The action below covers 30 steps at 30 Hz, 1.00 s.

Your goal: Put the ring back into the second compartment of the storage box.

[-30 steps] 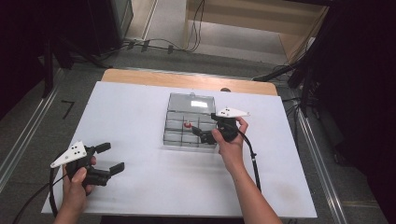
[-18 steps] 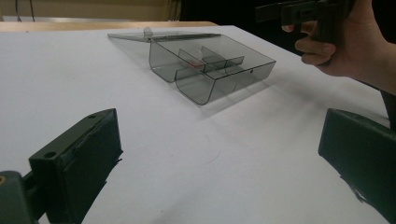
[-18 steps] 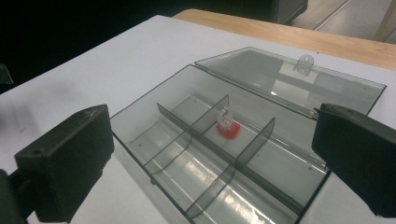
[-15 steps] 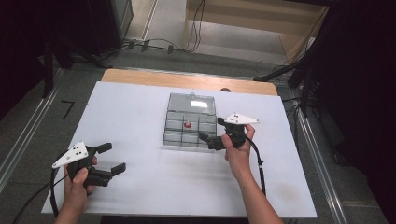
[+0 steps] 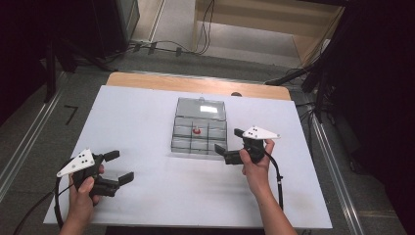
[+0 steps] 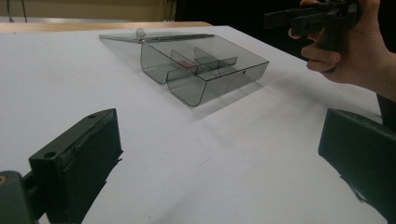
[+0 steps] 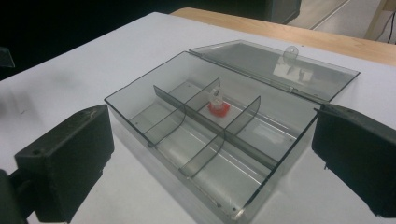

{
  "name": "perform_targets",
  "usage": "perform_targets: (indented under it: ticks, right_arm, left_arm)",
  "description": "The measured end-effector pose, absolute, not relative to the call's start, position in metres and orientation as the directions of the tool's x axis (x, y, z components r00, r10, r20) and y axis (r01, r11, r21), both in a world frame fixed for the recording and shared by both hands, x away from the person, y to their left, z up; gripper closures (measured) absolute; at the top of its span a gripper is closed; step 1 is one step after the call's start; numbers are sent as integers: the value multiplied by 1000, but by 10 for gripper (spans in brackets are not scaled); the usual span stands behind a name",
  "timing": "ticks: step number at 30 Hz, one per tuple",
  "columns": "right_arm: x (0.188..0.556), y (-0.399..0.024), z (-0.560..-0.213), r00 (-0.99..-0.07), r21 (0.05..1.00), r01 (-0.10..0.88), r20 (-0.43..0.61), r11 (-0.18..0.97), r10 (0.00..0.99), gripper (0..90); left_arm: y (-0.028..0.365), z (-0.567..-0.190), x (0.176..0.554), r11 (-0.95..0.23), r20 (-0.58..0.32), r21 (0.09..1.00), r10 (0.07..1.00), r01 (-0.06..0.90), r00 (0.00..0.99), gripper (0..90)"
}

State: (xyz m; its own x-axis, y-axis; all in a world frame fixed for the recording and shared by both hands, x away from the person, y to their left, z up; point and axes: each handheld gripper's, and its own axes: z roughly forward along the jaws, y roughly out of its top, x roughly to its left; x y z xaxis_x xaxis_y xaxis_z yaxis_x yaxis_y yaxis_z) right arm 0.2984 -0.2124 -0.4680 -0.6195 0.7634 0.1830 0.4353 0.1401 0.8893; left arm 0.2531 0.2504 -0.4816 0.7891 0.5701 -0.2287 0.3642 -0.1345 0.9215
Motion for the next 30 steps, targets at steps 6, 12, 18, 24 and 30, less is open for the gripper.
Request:
perform_targets:
  ticks: [6,12,18,24,30]
  right_arm:
    - [292,-219,-471,-611,889,440,194,126,768,0]
    - [287,-227,-470,-614,895,426,182,129,768,0]
    - [280,-236,-474,-619,896,424,181,132,764,0]
    - [272,-245,-480,-620,894,429,189,128,761,0]
    - [263,-254,-488,-624,897,424,191,123,758,0]
  left_arm:
    - [248,-482,253,-139,-227,921,566,363,793,0]
    - [240,-483,254,-143,-227,920,563,365,794,0]
    - [228,-478,253,-194,-172,920,581,340,796,0]
    - [215,-477,253,-200,-172,920,567,338,805,0]
    - [209,-475,256,-179,-171,921,612,346,772,0]
